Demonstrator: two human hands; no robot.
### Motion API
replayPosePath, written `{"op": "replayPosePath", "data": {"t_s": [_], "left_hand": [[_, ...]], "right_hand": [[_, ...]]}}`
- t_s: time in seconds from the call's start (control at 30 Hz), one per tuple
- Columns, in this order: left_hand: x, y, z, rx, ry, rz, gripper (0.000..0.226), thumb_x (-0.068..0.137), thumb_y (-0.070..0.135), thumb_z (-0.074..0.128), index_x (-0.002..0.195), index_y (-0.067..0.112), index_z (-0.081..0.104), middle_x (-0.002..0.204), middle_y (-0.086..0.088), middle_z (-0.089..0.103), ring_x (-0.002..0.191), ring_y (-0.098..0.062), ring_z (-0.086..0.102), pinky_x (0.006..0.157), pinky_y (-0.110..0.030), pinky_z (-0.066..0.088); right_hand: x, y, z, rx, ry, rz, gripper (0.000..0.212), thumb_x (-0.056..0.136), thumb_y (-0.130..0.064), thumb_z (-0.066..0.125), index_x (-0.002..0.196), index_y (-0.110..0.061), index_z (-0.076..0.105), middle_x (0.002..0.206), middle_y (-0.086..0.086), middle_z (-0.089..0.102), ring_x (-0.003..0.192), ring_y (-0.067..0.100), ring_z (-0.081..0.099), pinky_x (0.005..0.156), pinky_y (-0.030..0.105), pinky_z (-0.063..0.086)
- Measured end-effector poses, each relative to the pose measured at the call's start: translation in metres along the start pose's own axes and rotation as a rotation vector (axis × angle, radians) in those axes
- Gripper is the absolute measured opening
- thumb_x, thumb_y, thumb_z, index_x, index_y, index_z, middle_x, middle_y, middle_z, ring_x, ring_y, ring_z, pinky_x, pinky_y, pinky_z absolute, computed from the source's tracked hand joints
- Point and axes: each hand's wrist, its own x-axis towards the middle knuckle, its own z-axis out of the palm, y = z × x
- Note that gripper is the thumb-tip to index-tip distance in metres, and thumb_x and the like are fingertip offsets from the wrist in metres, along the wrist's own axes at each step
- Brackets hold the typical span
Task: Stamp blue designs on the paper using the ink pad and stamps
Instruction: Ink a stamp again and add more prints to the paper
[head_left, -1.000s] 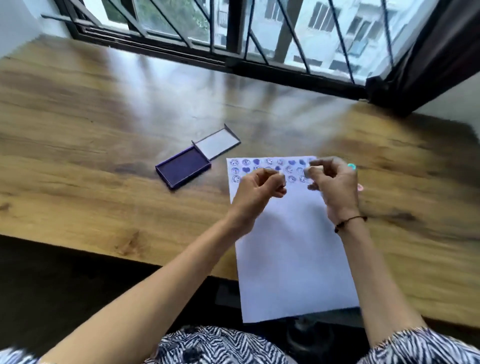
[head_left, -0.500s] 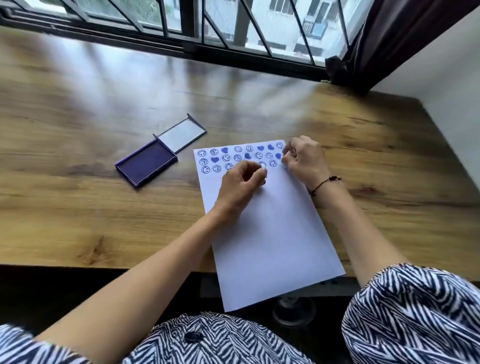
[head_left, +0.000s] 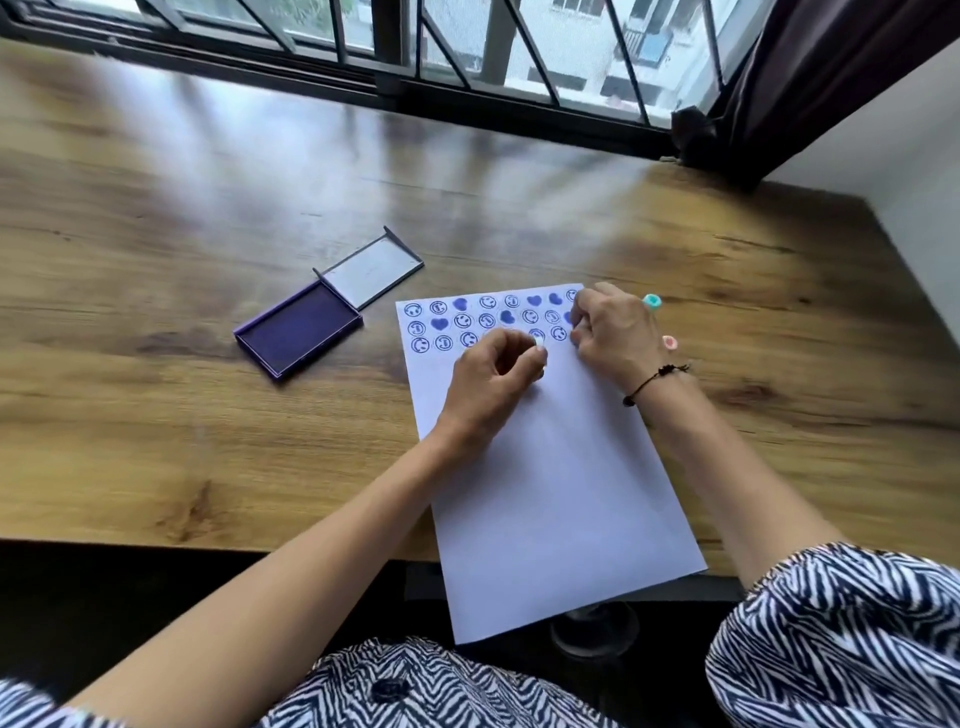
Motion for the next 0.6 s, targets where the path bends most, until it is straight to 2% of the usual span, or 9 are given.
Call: {"op": "replayPosePath", "data": {"t_s": [0.2, 0.4, 0.43, 0.47, 0.53, 0.6], "left_hand": [[0.001, -0.002, 0.001, -0.016, -0.005, 0.007, 0.013, 0.064, 0.042, 0.060, 0.068, 0.030, 0.060, 0.070, 0.001, 0.063, 0.074, -0.021, 0.060, 0.085, -0.046, 0.050], [0.000, -0.003, 0.000, 0.019, -0.016, 0.004, 0.018, 0.063, 0.044, 0.060, 0.071, 0.028, 0.060, 0.070, 0.003, 0.064, 0.074, -0.019, 0.062, 0.085, -0.043, 0.050], [-0.001, -0.003, 0.000, 0.029, -0.019, -0.001, 0.016, 0.064, 0.043, 0.060, 0.070, 0.028, 0.060, 0.070, 0.004, 0.064, 0.073, -0.018, 0.061, 0.085, -0.043, 0.050], [0.000, -0.002, 0.000, 0.036, -0.024, -0.005, 0.013, 0.066, 0.040, 0.061, 0.070, 0.028, 0.060, 0.070, 0.003, 0.064, 0.073, -0.018, 0.061, 0.086, -0.043, 0.050], [-0.001, 0.001, 0.002, 0.036, -0.029, -0.009, 0.008, 0.069, 0.035, 0.060, 0.071, 0.027, 0.060, 0.070, 0.003, 0.063, 0.073, -0.019, 0.061, 0.086, -0.043, 0.050], [-0.002, 0.003, 0.002, 0.032, -0.027, -0.011, 0.006, 0.070, 0.032, 0.059, 0.072, 0.026, 0.059, 0.070, 0.002, 0.063, 0.073, -0.018, 0.060, 0.085, -0.041, 0.049]], "right_hand": [[0.004, 0.004, 0.003, -0.014, -0.027, -0.020, 0.012, 0.076, -0.001, 0.051, 0.084, -0.004, 0.060, 0.095, 0.017, 0.060, 0.085, 0.037, 0.060, 0.066, 0.035, 0.042], [0.006, 0.002, -0.005, 0.025, -0.122, -0.020, 0.015, 0.076, 0.000, 0.053, 0.087, -0.003, 0.062, 0.099, 0.016, 0.062, 0.090, 0.036, 0.059, 0.071, 0.034, 0.042], [0.005, 0.003, -0.011, 0.092, -0.126, 0.022, 0.014, 0.076, 0.001, 0.055, 0.085, -0.004, 0.064, 0.094, 0.014, 0.064, 0.086, 0.031, 0.060, 0.071, 0.033, 0.041], [0.006, 0.006, -0.018, 0.200, -0.106, 0.087, 0.013, 0.074, 0.002, 0.057, 0.079, -0.008, 0.064, 0.082, 0.010, 0.065, 0.075, 0.022, 0.062, 0.069, 0.031, 0.042], [0.002, 0.009, -0.034, 0.463, 0.021, 0.235, 0.024, 0.074, 0.003, 0.059, 0.064, -0.019, 0.058, 0.059, 0.000, 0.056, 0.045, 0.003, 0.051, 0.052, 0.025, 0.045], [-0.007, 0.010, -0.047, 0.689, 0.084, 0.340, 0.028, 0.077, 0.004, 0.058, 0.062, -0.019, 0.054, 0.051, -0.002, 0.053, 0.036, 0.003, 0.046, 0.036, 0.016, 0.037]]}}
